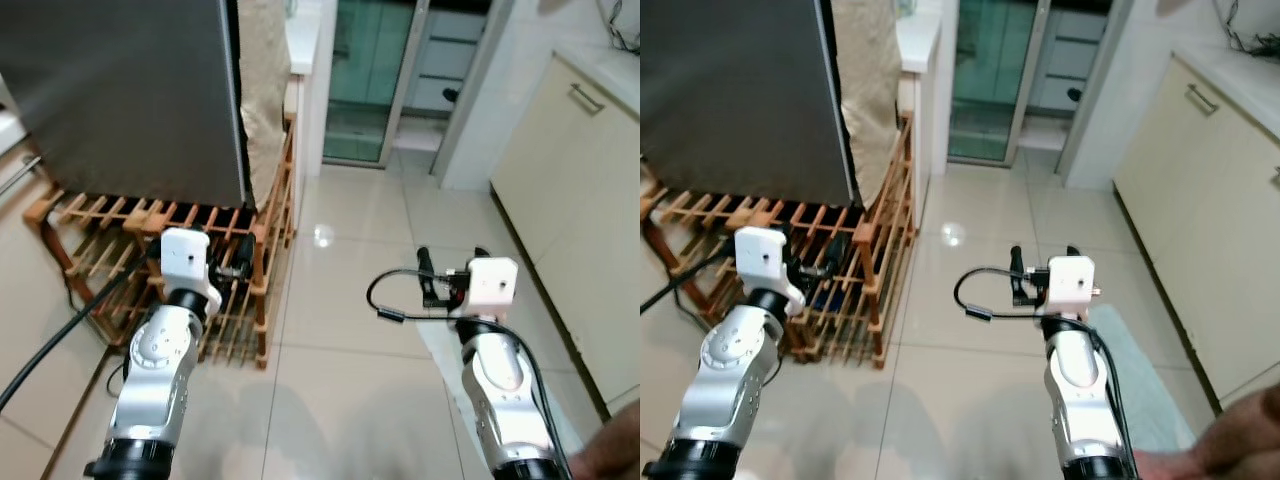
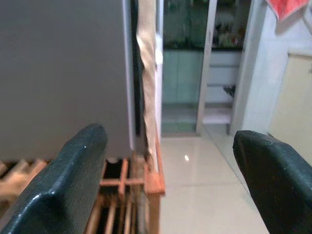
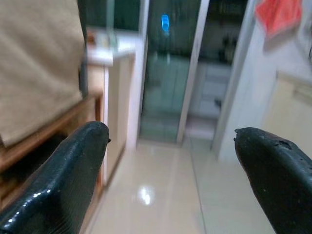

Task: Restocking fridge

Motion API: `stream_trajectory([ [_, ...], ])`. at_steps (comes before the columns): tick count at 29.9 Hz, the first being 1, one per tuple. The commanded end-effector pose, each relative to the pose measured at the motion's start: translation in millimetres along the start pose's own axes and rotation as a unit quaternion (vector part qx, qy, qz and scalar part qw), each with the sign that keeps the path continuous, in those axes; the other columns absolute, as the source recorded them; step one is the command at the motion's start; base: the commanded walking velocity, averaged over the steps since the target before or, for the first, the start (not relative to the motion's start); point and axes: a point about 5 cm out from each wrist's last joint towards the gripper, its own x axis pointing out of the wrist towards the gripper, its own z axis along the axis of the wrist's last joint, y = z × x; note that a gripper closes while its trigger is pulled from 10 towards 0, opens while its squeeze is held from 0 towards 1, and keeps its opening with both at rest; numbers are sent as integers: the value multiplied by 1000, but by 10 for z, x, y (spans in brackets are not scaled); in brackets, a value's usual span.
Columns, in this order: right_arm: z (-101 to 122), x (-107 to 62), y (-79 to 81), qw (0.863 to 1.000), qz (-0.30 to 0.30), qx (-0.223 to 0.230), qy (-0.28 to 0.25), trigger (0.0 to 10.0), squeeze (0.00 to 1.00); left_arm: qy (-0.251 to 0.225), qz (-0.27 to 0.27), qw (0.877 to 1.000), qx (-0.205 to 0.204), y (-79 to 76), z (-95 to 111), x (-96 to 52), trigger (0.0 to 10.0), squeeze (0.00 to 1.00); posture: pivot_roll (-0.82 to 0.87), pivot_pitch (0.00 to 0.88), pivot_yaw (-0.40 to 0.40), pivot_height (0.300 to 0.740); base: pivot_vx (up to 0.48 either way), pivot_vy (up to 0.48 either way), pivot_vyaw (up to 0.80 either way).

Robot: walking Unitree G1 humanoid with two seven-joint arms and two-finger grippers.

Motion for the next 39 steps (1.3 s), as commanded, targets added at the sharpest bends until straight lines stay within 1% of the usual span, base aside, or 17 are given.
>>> stream_trajectory([
  [1, 31, -42, -71, 1000, -2, -10, 0, 10000, 0, 1, -1, 1000, 8, 42, 42, -58, 10000, 0, -23, 0, -38, 740, 0, 0, 0],
  [2, -3, -160, -117, 1000, 0, -14, 11, 10000, 0, 17, -2, 1000, 13, 147, -16, -222, 10000, 0, -8, 0, -42, 740, 0, 0, 0],
  [3, -3, -160, -117, 1000, 0, -14, 11, 10000, 0, 17, -2, 1000, 13, 147, -16, -222, 10000, 0, -8, 0, -42, 740, 0, 0, 0],
  [4, -26, -243, -147, 1000, 2, -18, 20, 10000, 0, 29, -3, 999, 15, 216, -55, -335, 10000, 0, -8, 0, -42, 740, 0, 0, 0],
  [5, -86, -368, -191, 999, 5, -24, 34, 10000, 0, 40, 2, 999, 20, 285, -97, -464, 10000, 0, -6, 0, -43, 740, 0, 0, 0],
  [6, -155, -504, -239, 998, 8, -31, 49, 10000, 0, 48, 9, 998, 26, 316, -126, -576, 10000, 0, -3, 0, -46, 740, 0, 0, 0],
  [8, -173, -537, -252, 998, 9, -33, 53, 10000, 0, 47, 12, 998, 27, 307, -127, -594, 10000, 0, -3, 0, -46, 740, 0, 0, 0],
  [10, -182, -531, -241, 998, 12, -37, 50, 10000, 0, 40, 12, 999, 23, 223, -107, -558, 10000, 0, 0, 0, -47, 740, 0, 0, 0],
  [11, -182, -531, -241, 998, 12, -37, 50, 10000, 0, 40, 12, 999, 23, 223, -107, -558, 10000, 0, 0, 0, -47, 740, 0, 0, 0],
  [12, -178, -456, -202, 998, 10, -33, 47, 10000, 0, 23, 12, 1000, 12, 132, -42, -480, 10000, 0, -1, 0, -47, 740, 345, 0, 0],
  [14, -171, -431, -188, 998, 9, -31, 47, 10000, 0, 18, 13, 1000, 9, 111, -19, -458, 10000, 0, -1, 0, -47, 740, 345, 0, 0],
  [16, -123, -331, -150, 999, 7, -24, 37, 10000, 0, 8, 24, 1000, -8, 86, 42, -365, 10000, 0, -9, 0, -45, 740, 480, 0, 0],
  [17, -123, -331, -150, 999, 7, -24, 37, 10000, 0, 8, 24, 1000, -8, 86, 42, -365, 10000, 0, -9, 0, -45, 740, 480, 0, 0],
  [18, -86, -268, -142, 999, 5, -21, 31, 10000, 0, -1, 26, 1000, -15, 61, 90, -293, 10000, 0, -11, 0, -45, 740, 480, 0, 0],
  [22, -86, -221, -159, 999, 5, -24, 30, 10000, 0, -8, 15, 1000, -24, -5, 116, -210, 10000, 0, -14, 0, -44, 740, 480, 0, 0],
  [32, -93, -184, -144, 999, 4, -26, 31, 10000, 0, -9, 15, 1000, -21, -27, 140, -167, 10000, 0, -22, 0, -35, 740, 480, 0, 0],
  [39, -115, -164, -143, 999, 7, -26, 34, 10000, 0, -15, 20, 999, -27, -56, 173, -117, 10000, 0, -22, 0, -37, 740, 480, 0, 0],
])
